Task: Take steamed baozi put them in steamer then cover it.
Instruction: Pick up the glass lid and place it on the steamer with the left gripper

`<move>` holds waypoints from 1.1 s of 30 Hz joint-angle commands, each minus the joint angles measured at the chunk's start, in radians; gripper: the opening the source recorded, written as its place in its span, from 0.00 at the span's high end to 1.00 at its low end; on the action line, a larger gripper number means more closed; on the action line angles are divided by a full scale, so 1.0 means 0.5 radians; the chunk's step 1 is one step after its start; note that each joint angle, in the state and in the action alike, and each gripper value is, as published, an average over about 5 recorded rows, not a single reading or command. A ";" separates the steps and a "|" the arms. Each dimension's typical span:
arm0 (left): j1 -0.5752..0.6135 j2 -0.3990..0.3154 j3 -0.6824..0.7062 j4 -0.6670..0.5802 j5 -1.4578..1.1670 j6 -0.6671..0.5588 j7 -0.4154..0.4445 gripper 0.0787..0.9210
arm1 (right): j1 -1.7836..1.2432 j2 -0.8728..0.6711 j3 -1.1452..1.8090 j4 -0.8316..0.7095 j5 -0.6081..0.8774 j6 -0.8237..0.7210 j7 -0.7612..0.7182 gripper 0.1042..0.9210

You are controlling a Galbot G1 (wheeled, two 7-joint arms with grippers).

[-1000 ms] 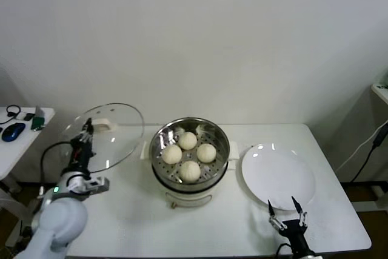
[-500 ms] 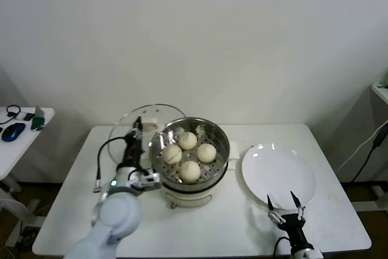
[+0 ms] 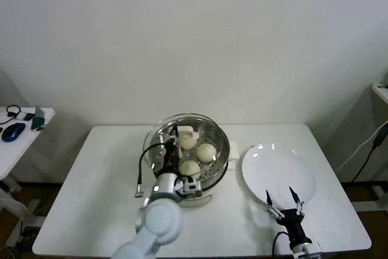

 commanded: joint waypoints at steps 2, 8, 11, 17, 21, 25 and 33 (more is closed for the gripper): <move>0.008 -0.246 0.136 0.084 0.295 0.016 0.044 0.93 | 0.015 -0.004 -0.017 -0.010 0.008 -0.004 0.005 0.12; 0.028 -0.256 0.130 0.124 0.358 -0.010 0.015 0.93 | 0.010 -0.008 -0.010 -0.008 0.010 0.006 0.006 0.12; 0.032 -0.228 0.112 0.145 0.373 -0.023 0.010 0.93 | 0.006 -0.008 0.000 -0.005 0.011 0.013 0.008 0.12; 0.020 -0.193 0.076 0.188 0.381 -0.038 0.000 0.93 | -0.012 -0.003 0.007 -0.003 0.009 0.031 0.010 0.12; 0.025 -0.186 0.067 0.206 0.378 -0.038 -0.001 0.93 | -0.029 -0.002 0.008 -0.003 0.007 0.045 0.009 0.12; 0.030 -0.186 0.056 0.223 0.369 -0.036 -0.006 0.93 | -0.041 -0.003 0.014 0.002 0.006 0.053 0.006 0.12; 0.018 -0.193 0.044 0.250 0.307 -0.021 -0.034 0.93 | -0.052 -0.005 0.015 0.010 0.002 0.062 0.000 0.12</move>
